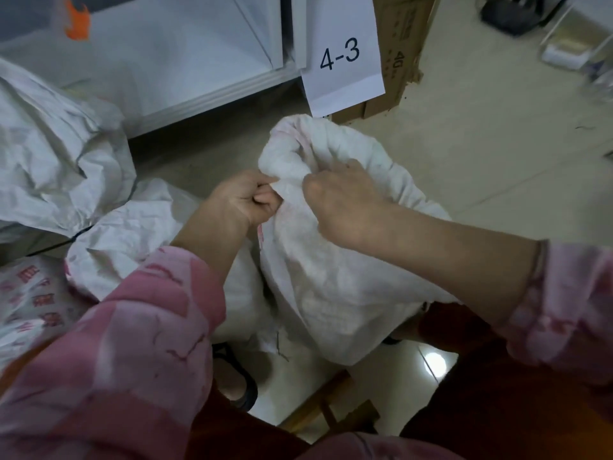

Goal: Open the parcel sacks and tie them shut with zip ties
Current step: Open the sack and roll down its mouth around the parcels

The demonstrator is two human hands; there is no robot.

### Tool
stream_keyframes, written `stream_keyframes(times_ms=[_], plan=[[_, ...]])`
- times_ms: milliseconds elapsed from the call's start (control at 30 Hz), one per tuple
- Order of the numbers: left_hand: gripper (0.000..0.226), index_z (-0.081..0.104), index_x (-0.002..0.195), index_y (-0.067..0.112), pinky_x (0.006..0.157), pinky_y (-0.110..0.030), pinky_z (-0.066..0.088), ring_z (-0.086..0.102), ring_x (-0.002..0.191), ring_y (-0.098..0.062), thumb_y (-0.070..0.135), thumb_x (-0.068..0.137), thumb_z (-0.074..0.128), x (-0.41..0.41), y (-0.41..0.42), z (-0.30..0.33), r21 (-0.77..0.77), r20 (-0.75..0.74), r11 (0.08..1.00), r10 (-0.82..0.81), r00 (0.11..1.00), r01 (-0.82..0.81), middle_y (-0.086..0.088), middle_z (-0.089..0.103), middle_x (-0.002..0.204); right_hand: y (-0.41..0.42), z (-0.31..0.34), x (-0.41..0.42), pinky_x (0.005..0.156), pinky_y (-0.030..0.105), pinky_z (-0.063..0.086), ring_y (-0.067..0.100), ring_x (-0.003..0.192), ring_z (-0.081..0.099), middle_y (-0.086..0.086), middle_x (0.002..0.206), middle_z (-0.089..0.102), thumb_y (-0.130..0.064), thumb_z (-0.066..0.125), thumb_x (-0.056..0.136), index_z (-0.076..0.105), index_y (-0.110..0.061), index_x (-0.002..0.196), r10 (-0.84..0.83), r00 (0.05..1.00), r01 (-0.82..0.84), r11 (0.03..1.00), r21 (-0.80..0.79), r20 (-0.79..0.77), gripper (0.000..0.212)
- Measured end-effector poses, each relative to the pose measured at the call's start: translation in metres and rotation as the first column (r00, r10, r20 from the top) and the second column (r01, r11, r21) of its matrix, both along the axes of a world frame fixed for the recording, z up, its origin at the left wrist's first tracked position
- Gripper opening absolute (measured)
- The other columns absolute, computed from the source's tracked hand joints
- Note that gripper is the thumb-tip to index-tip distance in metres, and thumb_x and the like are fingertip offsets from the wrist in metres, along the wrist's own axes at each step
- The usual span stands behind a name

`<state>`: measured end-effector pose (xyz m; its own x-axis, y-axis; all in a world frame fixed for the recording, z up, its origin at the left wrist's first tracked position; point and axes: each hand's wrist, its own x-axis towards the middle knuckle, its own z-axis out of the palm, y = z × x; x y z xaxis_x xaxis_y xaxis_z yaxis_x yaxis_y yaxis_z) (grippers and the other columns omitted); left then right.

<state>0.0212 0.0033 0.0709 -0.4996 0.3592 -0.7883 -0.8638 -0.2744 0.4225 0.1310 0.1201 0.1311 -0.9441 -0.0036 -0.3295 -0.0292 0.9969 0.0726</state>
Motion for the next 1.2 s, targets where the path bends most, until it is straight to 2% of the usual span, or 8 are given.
stream_keyframes(times_ms=[133,300,433,667,833,967,1067,1200], plan=[[0.027,0.039,0.071,0.013,0.028,-0.011,0.020,0.025,0.028,-0.003,0.003,0.096,0.044,0.007,-0.017,-0.013,0.027,0.030,0.999,0.028,0.999,-0.029,0.004,0.035,0.048,0.002,0.002,0.006,0.060,0.028,0.044,0.023,0.052,0.055,0.007,0.051,0.056,0.004,0.049,0.046,0.060,-0.009,0.060,0.219,0.913,-0.144,0.962,0.231,-0.344,0.022],[0.047,0.057,0.076,0.010,0.026,-0.009,0.016,0.026,0.033,0.000,0.056,0.086,0.056,0.036,-0.026,0.007,-0.292,-0.052,0.852,-0.467,0.883,0.434,-0.006,0.059,0.062,-0.013,-0.008,0.023,0.060,0.030,0.037,0.017,0.044,0.042,-0.001,0.043,0.044,0.000,0.050,0.062,0.046,-0.016,0.049,0.498,0.834,-0.311,0.781,0.542,-0.238,0.021],[0.033,0.040,0.061,0.017,0.027,-0.006,0.013,0.024,0.025,-0.002,0.016,0.092,0.053,0.060,-0.020,0.030,-0.205,-0.058,0.847,-0.511,0.858,0.490,0.006,0.036,0.040,-0.027,-0.017,0.029,0.062,0.031,0.039,0.017,0.046,0.047,-0.003,0.047,0.048,-0.010,0.070,0.064,0.057,-0.019,0.052,0.564,0.808,-0.415,0.749,0.517,-0.168,0.020],[0.034,0.037,0.066,0.012,0.027,-0.009,0.020,0.022,0.026,-0.003,-0.009,0.093,0.037,0.077,-0.016,0.013,0.008,0.011,0.989,-0.147,0.989,0.147,0.004,0.030,0.045,-0.012,0.023,0.038,0.068,0.030,0.042,0.022,0.087,0.059,0.003,0.084,0.059,-0.042,0.068,0.079,0.061,-0.009,0.084,-0.234,0.968,0.194,0.927,-0.320,-0.092,0.034],[0.038,0.032,0.066,0.017,0.028,-0.010,0.019,0.023,0.026,-0.004,-0.009,0.094,0.034,0.092,-0.019,0.004,0.165,0.035,0.986,-0.014,0.999,0.008,0.004,0.027,0.040,0.004,0.018,0.031,0.081,0.031,0.040,0.024,0.111,0.054,0.005,0.120,0.056,-0.042,0.079,0.072,0.049,-0.009,0.121,-0.369,0.923,0.383,0.908,-0.167,0.109,0.066],[0.032,0.038,0.067,0.016,0.031,-0.012,0.026,0.032,0.032,-0.004,-0.005,0.090,0.049,0.092,-0.024,0.001,-0.131,-0.103,0.980,-0.161,0.982,0.147,0.004,0.036,0.048,-0.019,0.005,0.038,0.072,0.030,0.036,0.025,0.101,0.058,0.007,0.107,0.060,-0.011,0.059,0.087,0.054,-0.010,0.114,-0.180,0.981,0.184,0.981,0.062,-0.071,0.027],[0.033,0.055,0.104,0.016,0.068,-0.025,0.050,0.057,0.084,-0.013,0.012,0.077,0.073,0.087,-0.031,0.012,-0.856,-0.439,0.515,-0.668,0.601,-0.053,0.001,0.056,0.101,-0.026,0.002,0.048,0.070,0.030,0.035,0.022,0.093,0.053,0.002,0.076,0.049,-0.004,0.055,0.086,0.052,-0.008,0.081,0.108,0.986,-0.057,0.937,0.345,-0.130,0.007],[0.047,0.058,0.118,0.028,0.097,-0.030,0.042,0.047,0.120,-0.013,0.018,0.075,0.076,0.070,-0.025,0.045,-0.906,-0.384,0.410,-0.900,-0.206,-0.107,0.005,0.049,0.131,-0.032,-0.012,0.058,0.070,0.035,0.039,0.026,0.093,0.055,0.002,0.071,0.049,0.000,0.053,0.083,0.047,-0.011,0.067,0.359,0.927,-0.278,0.853,0.442,-0.110,0.021]])
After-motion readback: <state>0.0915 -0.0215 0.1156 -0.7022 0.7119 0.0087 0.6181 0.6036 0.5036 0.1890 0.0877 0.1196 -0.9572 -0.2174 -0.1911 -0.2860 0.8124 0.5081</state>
